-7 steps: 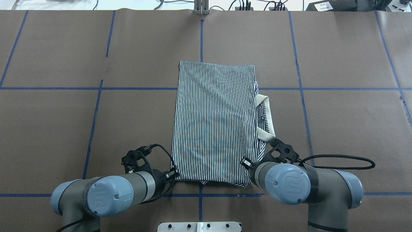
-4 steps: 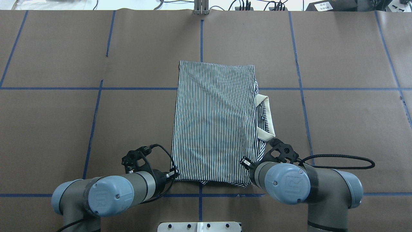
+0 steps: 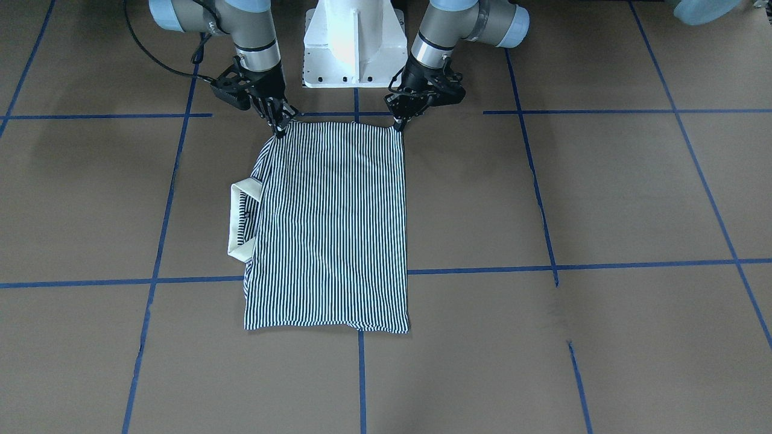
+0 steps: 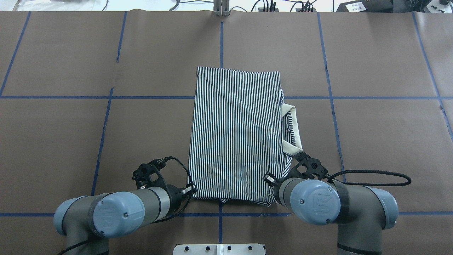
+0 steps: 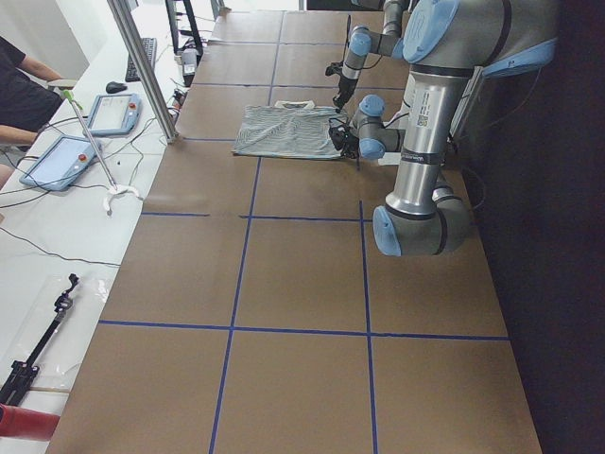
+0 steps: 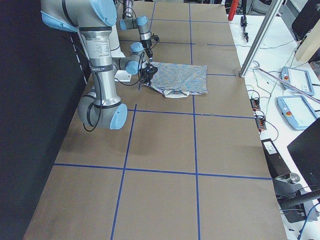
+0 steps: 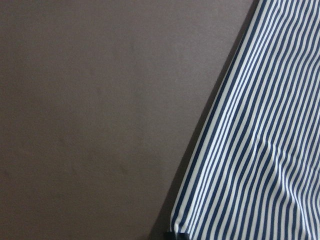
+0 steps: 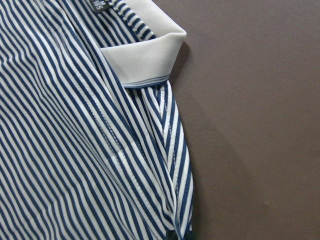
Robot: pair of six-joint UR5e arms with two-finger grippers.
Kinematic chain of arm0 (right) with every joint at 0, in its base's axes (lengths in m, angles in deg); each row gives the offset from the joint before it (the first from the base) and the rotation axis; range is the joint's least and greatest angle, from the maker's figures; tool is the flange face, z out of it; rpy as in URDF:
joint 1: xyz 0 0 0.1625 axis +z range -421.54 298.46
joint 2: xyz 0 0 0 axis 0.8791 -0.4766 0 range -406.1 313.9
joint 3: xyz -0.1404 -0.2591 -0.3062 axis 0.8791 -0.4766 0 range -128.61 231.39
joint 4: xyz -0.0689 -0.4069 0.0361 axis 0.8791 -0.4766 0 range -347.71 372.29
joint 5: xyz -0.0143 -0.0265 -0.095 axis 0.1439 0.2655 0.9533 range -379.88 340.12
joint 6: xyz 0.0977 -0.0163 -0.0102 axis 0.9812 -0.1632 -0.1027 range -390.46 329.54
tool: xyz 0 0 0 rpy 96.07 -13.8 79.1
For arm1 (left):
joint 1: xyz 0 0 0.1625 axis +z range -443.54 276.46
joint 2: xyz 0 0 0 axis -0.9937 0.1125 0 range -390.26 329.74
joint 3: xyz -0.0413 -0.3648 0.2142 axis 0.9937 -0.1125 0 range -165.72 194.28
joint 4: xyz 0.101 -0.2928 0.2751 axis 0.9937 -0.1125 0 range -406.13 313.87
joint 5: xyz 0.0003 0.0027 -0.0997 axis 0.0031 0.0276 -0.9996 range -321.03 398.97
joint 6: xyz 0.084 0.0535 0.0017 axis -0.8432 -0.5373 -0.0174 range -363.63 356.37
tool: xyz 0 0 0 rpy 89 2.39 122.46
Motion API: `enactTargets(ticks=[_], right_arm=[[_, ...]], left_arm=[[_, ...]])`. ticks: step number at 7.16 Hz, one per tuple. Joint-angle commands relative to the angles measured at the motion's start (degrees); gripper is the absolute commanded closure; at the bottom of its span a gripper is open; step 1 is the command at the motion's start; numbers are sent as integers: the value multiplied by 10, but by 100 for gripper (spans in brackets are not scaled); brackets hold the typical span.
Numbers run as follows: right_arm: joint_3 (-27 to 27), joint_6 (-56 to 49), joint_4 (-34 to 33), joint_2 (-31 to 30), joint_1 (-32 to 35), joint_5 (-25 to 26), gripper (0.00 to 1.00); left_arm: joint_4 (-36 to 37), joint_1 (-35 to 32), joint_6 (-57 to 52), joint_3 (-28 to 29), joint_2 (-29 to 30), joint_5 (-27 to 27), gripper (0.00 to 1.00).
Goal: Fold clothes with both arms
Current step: 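Grasp the near edge of the shirt with both grippers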
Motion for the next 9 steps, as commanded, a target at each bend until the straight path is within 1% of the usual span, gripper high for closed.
enactTargets(ticks=[1,2,4,5,6,7,8,9], right_arm=[[19,0,0,0,2,-7,100],[42,0,0,-6,4,-19,100],[66,-1,0,-12,5,-23,100],[92,-9,1,-33,5,-35,100],[122,-10,2,-49,9,-48,100],[138,-10,2,-44,36,-65,100],[131,-10,0,-30,73,-79,100],[109,-26,-1,3,111,-95,100]], left_arm=[[3,-3,2,-83,-43,-2,100],[16,1,43,-120,-59,-2,100],[40,21,101,-162,-59,2,100],[82,32,122,-190,-55,2,100],[109,37,127,-216,-49,2,100],[115,33,126,-232,-43,0,100],[120,17,117,-212,-42,2,100],[122,-26,103,-190,-25,-1,100]])
